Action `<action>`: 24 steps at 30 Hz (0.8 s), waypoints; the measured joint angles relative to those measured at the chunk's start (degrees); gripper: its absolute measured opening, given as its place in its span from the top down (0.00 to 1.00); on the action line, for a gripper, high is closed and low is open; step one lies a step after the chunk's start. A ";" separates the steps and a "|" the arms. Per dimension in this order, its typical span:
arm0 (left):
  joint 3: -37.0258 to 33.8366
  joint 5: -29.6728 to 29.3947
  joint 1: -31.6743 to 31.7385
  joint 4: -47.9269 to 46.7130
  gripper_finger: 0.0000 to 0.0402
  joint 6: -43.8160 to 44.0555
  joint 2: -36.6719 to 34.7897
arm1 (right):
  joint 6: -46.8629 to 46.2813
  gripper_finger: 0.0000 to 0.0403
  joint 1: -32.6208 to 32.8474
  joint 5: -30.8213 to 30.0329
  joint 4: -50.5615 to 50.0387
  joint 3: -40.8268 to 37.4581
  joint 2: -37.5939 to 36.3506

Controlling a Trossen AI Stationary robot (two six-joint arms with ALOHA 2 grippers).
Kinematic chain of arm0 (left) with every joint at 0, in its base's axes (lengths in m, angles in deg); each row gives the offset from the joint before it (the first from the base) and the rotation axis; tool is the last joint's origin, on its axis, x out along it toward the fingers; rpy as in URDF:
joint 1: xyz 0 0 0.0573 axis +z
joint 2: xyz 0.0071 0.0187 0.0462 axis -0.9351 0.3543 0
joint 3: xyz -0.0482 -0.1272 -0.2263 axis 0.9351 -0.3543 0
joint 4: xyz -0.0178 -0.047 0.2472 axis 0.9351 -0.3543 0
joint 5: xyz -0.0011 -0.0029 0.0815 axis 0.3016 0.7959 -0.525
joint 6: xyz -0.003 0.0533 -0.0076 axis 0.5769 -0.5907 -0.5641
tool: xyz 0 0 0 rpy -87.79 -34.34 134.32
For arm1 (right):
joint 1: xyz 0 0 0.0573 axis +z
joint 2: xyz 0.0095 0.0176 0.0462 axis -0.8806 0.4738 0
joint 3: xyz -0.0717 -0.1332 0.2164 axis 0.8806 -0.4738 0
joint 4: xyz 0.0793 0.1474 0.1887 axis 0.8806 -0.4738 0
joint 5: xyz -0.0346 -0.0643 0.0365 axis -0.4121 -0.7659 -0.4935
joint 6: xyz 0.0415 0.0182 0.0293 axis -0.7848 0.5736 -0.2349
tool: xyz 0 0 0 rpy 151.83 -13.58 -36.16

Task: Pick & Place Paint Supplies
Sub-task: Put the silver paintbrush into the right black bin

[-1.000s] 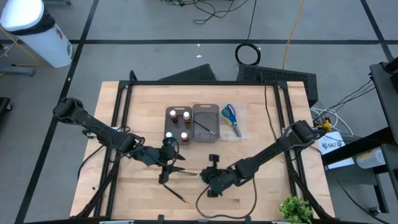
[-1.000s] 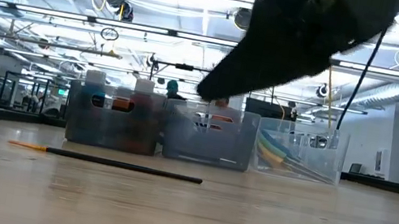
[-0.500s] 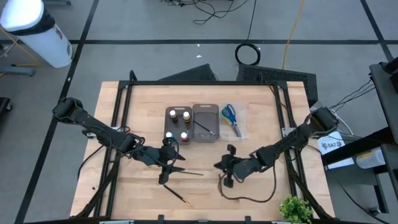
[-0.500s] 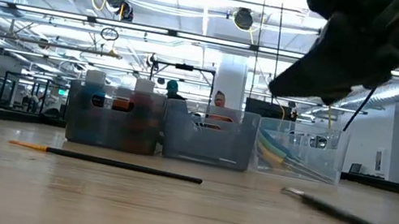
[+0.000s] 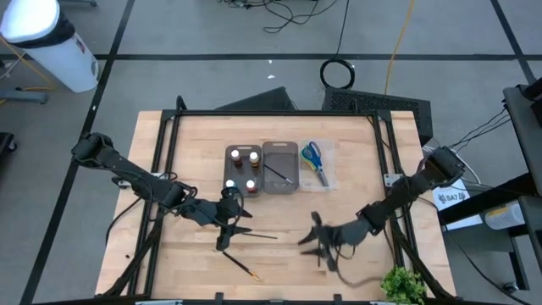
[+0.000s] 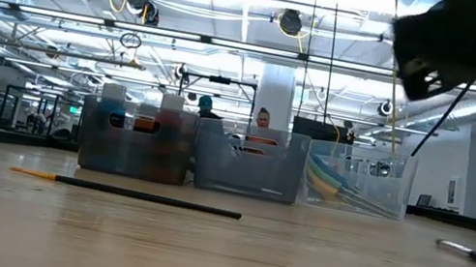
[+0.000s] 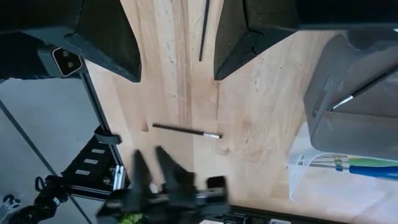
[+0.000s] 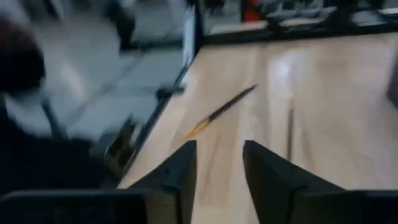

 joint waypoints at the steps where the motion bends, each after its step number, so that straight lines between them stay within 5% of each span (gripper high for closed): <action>1: 0.00 0.00 0.00 -0.02 0.47 -0.25 0.00 | 1.52 0.69 1.12 -0.77 -4.23 1.73 0.08; 5: 0.00 0.00 0.00 -0.04 0.47 -0.76 0.00 | 0.03 0.73 4.91 -4.68 -35.49 14.20 0.17; 11: 0.00 0.00 0.00 -0.07 0.47 -0.78 0.00 | -15.53 0.95 10.26 -5.41 -74.64 28.86 3.99; 19: 0.00 -0.02 0.00 -0.13 0.47 -0.77 0.00 | -23.52 1.00 14.20 10.14 -81.19 27.07 4.34; 24: 0.00 -0.01 0.12 -0.11 0.47 -0.69 0.00 | -24.21 1.00 14.21 11.87 -79.21 22.69 4.34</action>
